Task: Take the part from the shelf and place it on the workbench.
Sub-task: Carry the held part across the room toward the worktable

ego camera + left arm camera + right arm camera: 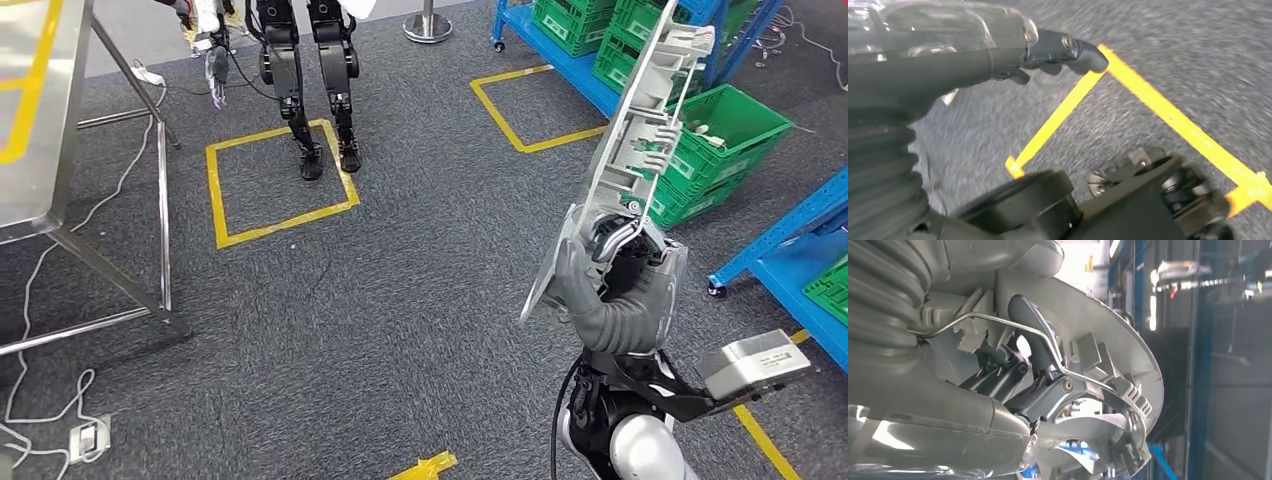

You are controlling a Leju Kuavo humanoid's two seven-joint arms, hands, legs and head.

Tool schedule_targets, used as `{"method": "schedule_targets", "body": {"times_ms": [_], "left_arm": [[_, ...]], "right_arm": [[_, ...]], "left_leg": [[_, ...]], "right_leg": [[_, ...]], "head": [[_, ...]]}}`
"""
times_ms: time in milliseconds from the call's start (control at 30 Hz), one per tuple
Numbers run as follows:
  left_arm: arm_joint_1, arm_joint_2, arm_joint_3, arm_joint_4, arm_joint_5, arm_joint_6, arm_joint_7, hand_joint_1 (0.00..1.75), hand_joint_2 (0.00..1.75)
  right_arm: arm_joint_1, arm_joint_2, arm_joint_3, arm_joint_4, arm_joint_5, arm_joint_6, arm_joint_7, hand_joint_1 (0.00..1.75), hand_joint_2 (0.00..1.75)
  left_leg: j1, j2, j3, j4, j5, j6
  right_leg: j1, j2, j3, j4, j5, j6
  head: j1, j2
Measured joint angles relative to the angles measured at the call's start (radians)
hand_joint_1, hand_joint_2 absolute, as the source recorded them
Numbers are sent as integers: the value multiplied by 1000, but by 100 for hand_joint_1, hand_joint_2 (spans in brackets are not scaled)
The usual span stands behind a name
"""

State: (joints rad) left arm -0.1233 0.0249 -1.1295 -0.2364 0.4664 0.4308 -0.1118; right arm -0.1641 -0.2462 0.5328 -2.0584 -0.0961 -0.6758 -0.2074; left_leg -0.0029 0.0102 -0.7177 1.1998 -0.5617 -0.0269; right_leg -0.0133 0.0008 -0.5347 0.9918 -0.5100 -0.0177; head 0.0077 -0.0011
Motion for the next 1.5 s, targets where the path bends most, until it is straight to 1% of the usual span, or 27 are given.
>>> {"method": "schedule_targets", "body": {"times_ms": [67,100,167,200,267,300,367,433,500,567,600,633,733,800,833,867,933,1000,1067,1133,1200,1233,1300,1367,1400,1433,1500], "left_arm": [[-1,3,6,0,36,-4,2,0,175],[-1,5,9,0,52,-7,4,0,175],[2,10,15,0,70,-11,5,0,175],[2,12,17,0,74,-12,6,0,175],[3,15,23,0,80,-12,5,0,175],[3,16,27,1,89,-12,3,0,175],[6,18,40,1,132,-13,-9,0,175],[8,19,63,2,205,-20,-36,0,175],[9,20,97,3,290,-33,-75,0,175],[9,22,136,4,363,-45,-111,0,175],[10,23,156,5,388,-48,-123,0,175],[11,24,175,6,406,-48,-129,0,175],[14,29,224,9,429,-40,-129,0,175],[15,32,249,10,436,-33,-126,0,175],[16,33,261,10,442,-29,-125,0,175],[18,35,272,10,452,-27,-125,0,175],[20,40,297,10,479,-24,-130,0,175],[19,43,321,11,504,-24,-138,0,175],[18,46,342,11,519,-24,-143,0,175],[20,47,360,11,527,-25,-146,0,175],[21,49,377,11,532,-25,-152,0,175],[20,50,386,11,533,-25,-155,0,175],[21,51,401,12,533,-24,-163,0,175],[22,53,412,14,533,-24,-170,0,175],[22,55,416,14,534,-24,-173,0,175],[22,55,420,15,535,-23,-175,0,175],[19,56,429,15,537,-23,-178,0,175]], "right_arm": [[1,-2,0,3,-2,1,-1,154,175],[2,-2,1,4,-3,1,-2,154,175],[2,-2,2,5,-4,1,-3,154,175],[2,-3,2,5,-4,1,-4,154,175],[1,-4,2,4,-4,1,-7,154,175],[1,-4,3,4,-4,1,-9,154,175],[1,-5,5,4,-1,2,-11,154,175],[3,-5,7,2,7,5,-15,154,175],[10,-6,9,-2,18,9,-20,154,175],[19,-7,13,-4,24,17,-27,154,175],[22,-7,14,-5,25,23,-31,154,175],[25,-7,16,-5,24,30,-33,154,175],[24,-7,19,-12,18,54,-40,154,175],[22,-6,19,-16,14,65,-44,154,175],[21,-6,19,-17,11,68,-45,154,175],[18,-6,19,-18,8,73,-45,154,175],[12,-4,20,-17,0,83,-46,154,175],[6,-2,21,-16,-4,92,-47,154,175],[5,-2,22,-13,-7,99,-48,154,175],[4,-1,23,-10,-12,105,-48,154,175],[1,-1,24,-7,-17,112,-50,154,175],[-3,-1,24,-6,-19,115,-50,154,175],[-11,0,25,-5,-24,124,-51,154,175],[-19,1,28,-4,-29,135,-52,154,175],[-21,2,30,-3,-32,139,-53,154,175],[-24,3,32,-2,-34,141,-53,154,175],[-26,3,36,0,-37,144,-54,154,175]], "left_leg": [[10,-1,-40,91,-30,-9],[13,-1,-34,87,-17,-13],[18,21,29,-22,42,-19],[14,51,65,-86,63,-19],[6,91,100,-157,76,-5],[1,92,99,-161,73,5],[3,64,96,-163,76,24],[6,35,96,-165,79,36],[5,6,96,-165,81,45],[-1,-27,96,-165,82,51],[-4,-43,98,-165,83,52],[-7,-59,100,-165,83,52],[-10,-96,102,-164,85,51],[-4,-115,94,-164,90,44],[-1,-124,89,-165,93,39],[0,-124,86,-165,94,35],[-6,-73,69,-137,72,23],[-3,-14,21,-41,15,8],[12,-7,-35,69,-26,-9],[25,-1,-35,67,0,-26],[31,37,30,-53,60,-41],[30,62,59,-108,78,-40],[22,89,79,-150,81,-23],[21,70,76,-150,81,1],[21,59,76,-150,81,7],[22,47,76,-151,82,14],[20,21,78,-152,84,24]], "right_leg": [[-2,-31,0,1,-2,1],[-4,-46,1,1,-3,3],[-7,-72,4,4,-8,12],[-6,-82,5,6,-12,18],[0,-100,8,11,-19,30],[3,-109,10,11,-20,35],[2,-124,16,10,-27,44],[-3,-90,3,52,-64,50],[-4,-33,-49,174,-130,50],[-1,-10,-106,290,-166,44],[1,-6,-116,302,-155,39],[4,-2,-109,273,-124,32],[13,53,-38,89,-17,1],[19,76,-19,38,-4,-10],[21,68,-17,27,-3,-11],[19,55,-12,15,-1,-11],[13,30,-1,-9,8,-11],[9,5,5,-20,12,-11],[6,-23,5,-18,10,-9],[-1,-51,6,-13,4,0],[-9,-74,7,0,-9,17],[-10,-84,8,9,-16,26],[-7,-97,9,18,-25,41],[-7,-106,14,16,-29,50],[-10,-97,14,20,-37,53],[-12,-79,8,39,-55,55],[-13,-30,-35,144,-118,53]], "head": [[-10,0],[-14,0],[-20,0],[-24,0],[-25,0],[-23,0],[-16,0],[-9,0],[4,0],[15,0],[21,0],[25,0],[26,0],[27,0],[29,0],[34,0],[30,0],[18,0],[6,0],[-4,0],[-12,0],[-16,0],[-19,0],[-15,0],[-11,0],[-6,0],[6,0]]}}
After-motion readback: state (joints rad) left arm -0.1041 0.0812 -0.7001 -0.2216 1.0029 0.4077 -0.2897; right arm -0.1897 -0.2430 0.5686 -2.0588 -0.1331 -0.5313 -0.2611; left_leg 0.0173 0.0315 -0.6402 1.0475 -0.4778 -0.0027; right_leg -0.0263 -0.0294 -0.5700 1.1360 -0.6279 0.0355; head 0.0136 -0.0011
